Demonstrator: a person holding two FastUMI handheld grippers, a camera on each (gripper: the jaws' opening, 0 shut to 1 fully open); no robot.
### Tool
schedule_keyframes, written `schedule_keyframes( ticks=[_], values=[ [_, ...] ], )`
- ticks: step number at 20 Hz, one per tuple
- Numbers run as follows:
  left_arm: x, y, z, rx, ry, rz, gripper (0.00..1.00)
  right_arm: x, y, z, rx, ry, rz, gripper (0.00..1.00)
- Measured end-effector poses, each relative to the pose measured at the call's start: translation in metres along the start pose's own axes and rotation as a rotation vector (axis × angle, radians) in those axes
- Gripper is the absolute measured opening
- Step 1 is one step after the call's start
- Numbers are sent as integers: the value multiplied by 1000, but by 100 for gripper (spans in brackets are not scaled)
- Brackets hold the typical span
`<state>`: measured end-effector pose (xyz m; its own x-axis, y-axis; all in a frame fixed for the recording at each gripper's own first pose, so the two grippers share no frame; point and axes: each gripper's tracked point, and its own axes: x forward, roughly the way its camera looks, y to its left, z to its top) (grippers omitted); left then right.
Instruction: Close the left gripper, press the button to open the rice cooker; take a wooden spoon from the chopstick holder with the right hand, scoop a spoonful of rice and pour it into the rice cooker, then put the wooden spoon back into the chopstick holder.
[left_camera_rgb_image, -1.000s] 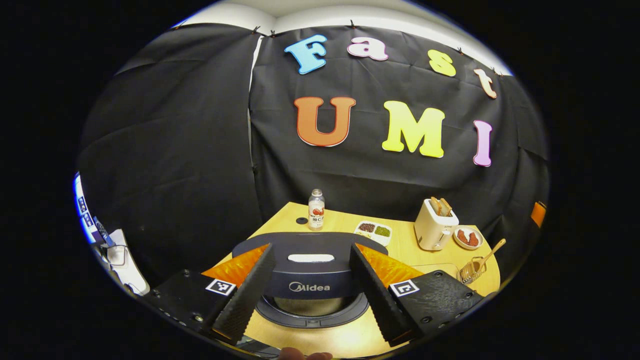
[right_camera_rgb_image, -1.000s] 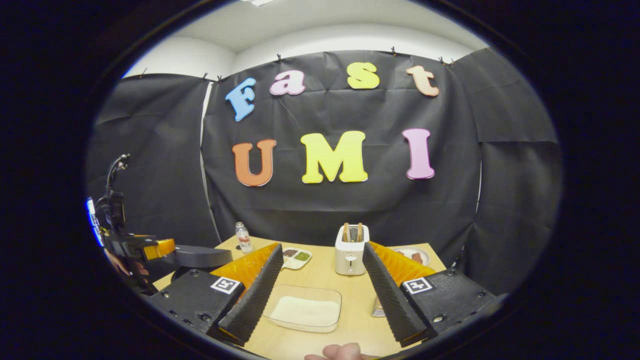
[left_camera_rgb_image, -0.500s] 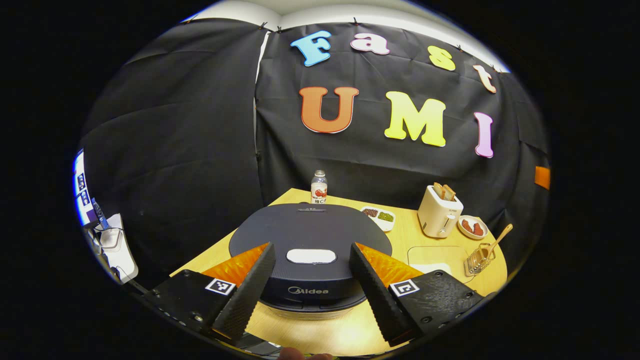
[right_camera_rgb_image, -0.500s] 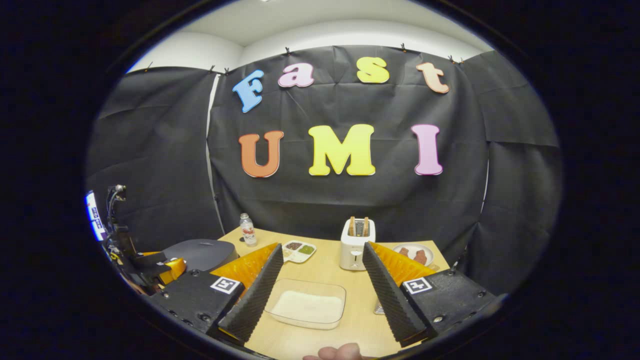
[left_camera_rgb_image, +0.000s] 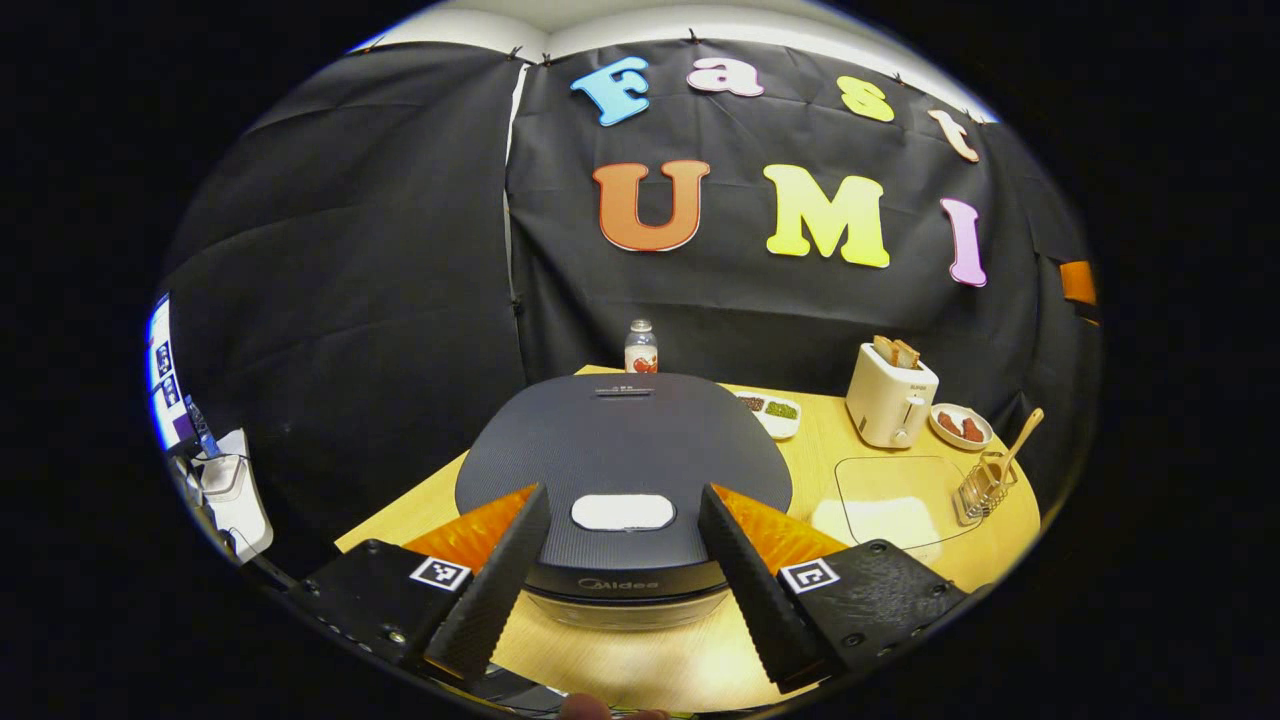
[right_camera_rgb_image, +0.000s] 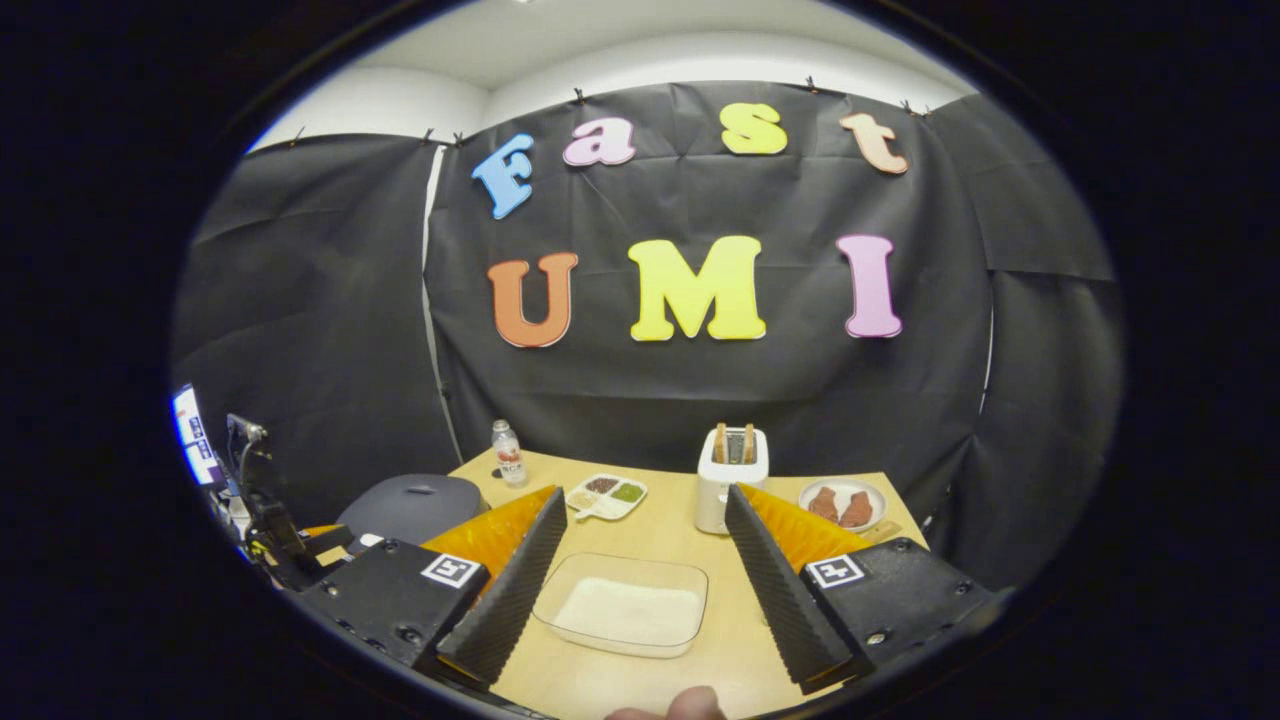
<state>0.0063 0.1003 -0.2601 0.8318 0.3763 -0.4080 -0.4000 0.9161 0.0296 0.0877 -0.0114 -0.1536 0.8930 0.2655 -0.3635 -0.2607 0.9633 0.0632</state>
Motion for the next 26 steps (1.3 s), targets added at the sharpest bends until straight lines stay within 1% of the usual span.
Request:
schedule_keyframes(
  ticks=[2,3,6,10,14,15,16,17,18,21,24,25,26],
  values=[
    [0,0,-1,-39,-4,-6,98,3,-1,-3,9,6,6,100],
    [1,-1,-11,-44,22,-6,98,6,-2,-5,13,10,9,100],
    [1,-1,-10,-35,-9,-1,99,12,-2,-8,20,17,27,100],
    [2,-1,-5,-17,-18,9,98,20,-9,-5,34,-1,52,100],
    [-6,-8,12,-28,-40,5,95,33,-21,-4,26,-27,54,100],
    [-9,-8,21,-24,-53,12,95,33,-22,-1,26,-37,54,97],
    [-15,-11,32,-22,-70,7,95,32,-25,2,27,-48,49,97],
    [-23,-16,47,-24,-92,-9,95,29,-26,4,28,-63,41,97],
    [-33,-22,62,-21,-120,-27,95,24,-27,8,29,-77,31,100],
    [-68,-27,102,9,-191,-77,95,3,-19,15,30,-104,13,97],
    [-109,-35,127,18,-226,-133,95,-36,-11,28,24,-142,-31,97],
    [-123,-34,134,17,-242,-148,95,-50,-10,28,19,-137,-54,100],
    [-139,-36,142,11,-255,-165,95,-65,-6,30,22,-141,-65,100]
  ],
)
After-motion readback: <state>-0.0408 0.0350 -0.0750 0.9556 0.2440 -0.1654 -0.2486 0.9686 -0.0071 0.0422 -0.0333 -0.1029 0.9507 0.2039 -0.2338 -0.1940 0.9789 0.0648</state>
